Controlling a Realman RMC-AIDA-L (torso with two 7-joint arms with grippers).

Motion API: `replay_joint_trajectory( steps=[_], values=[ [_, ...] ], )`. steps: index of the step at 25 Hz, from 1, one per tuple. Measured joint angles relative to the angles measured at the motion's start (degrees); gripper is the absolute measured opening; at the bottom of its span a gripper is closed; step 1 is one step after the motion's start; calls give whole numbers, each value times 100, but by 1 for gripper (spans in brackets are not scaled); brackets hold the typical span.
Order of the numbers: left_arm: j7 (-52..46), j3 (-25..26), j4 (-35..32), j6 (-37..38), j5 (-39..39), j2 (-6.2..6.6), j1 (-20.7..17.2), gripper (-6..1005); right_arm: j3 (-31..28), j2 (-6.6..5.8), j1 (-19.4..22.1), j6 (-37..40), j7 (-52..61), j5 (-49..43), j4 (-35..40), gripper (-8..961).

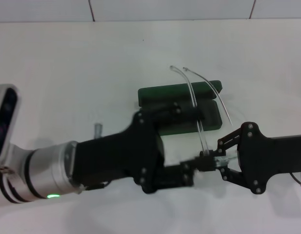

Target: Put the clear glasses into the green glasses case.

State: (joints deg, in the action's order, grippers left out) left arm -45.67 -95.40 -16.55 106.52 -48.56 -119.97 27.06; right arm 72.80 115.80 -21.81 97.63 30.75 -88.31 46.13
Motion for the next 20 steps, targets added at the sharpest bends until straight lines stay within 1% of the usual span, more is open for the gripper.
replay_joint_trajectory(
  steps=[5,10,16,20],
  values=[
    [-134,-182,-8,-4,-6,-5,140,726,-1,3,3,33,-144,3,-10,120],
    [-674,-193,50,-146,-7,1,304,726,-4,9,21,43,-424,7,-38,120],
    [-1665,-154,53,-694,-6,65,481,726,-22,11,-6,25,-614,65,-88,119],
    [-2168,-145,57,-911,-102,121,670,726,-12,11,-50,-46,-624,133,-104,119]
  ],
)
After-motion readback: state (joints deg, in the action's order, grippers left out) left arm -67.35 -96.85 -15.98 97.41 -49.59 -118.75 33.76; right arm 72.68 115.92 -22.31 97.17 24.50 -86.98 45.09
